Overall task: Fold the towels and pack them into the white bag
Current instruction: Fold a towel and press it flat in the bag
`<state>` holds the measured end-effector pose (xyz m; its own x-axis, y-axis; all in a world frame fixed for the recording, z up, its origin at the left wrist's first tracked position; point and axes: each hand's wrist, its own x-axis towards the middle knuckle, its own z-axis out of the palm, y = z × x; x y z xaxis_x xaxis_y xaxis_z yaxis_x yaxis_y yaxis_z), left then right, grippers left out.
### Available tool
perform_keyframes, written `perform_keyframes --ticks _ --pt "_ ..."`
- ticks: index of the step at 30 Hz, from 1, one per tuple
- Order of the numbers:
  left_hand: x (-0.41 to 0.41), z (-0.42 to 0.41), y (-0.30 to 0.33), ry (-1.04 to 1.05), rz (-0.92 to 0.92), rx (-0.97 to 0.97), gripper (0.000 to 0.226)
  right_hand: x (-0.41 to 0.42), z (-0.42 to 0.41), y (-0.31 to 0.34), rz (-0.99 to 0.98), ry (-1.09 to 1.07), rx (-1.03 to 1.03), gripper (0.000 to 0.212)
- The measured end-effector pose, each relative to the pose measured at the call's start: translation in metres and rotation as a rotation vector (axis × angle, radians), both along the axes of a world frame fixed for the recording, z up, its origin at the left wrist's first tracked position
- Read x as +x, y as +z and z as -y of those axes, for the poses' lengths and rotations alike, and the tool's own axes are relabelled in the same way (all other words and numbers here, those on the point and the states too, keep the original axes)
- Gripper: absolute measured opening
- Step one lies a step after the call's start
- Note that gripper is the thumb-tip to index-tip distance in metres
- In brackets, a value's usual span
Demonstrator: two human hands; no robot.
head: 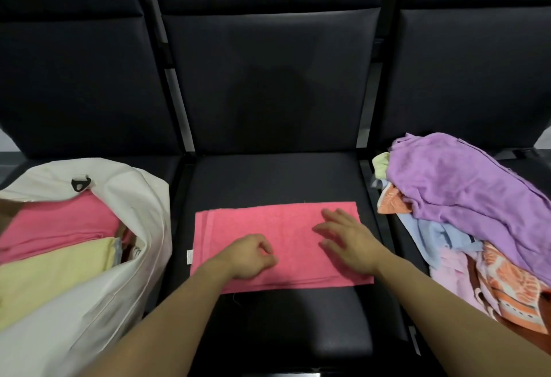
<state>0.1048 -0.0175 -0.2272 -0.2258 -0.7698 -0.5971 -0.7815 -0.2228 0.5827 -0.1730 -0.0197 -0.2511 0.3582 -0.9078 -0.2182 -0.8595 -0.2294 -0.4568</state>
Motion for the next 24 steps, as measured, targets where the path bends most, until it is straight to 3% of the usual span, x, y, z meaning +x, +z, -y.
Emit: perform_keyframes --ticks 5,9,13,15,18,21,24 --pt "-0.015 0.002 -0.005 -0.088 0.257 -0.137 0.037 0.022 -0.011 0.013 -0.344 0.046 0.143 0.061" --pt "-0.022 0.002 -0.013 -0.166 0.415 -0.3 0.046 0.045 -0.024 0.033 -0.541 0.024 0.19 0.045" --pt "-0.026 0.002 -0.024 -0.229 0.339 -0.353 0.054 0.061 -0.041 0.039 -0.363 0.068 0.352 0.049" --pt "-0.025 0.004 -0.027 -0.284 0.261 -0.324 0.054 0.064 -0.045 0.038 -0.175 0.06 0.487 0.05" --pt "-0.019 0.004 -0.024 -0.248 0.177 -0.318 0.055 0.06 -0.041 0.035 0.122 -0.087 0.664 0.034" --pt "-0.019 0.004 -0.018 -0.033 0.187 -0.325 0.058 0.049 -0.026 0.031 0.238 -0.359 0.533 0.02" --pt "-0.025 0.004 -0.013 0.287 0.203 -0.276 0.063 0.034 -0.013 0.023 0.108 -0.61 0.299 0.028"
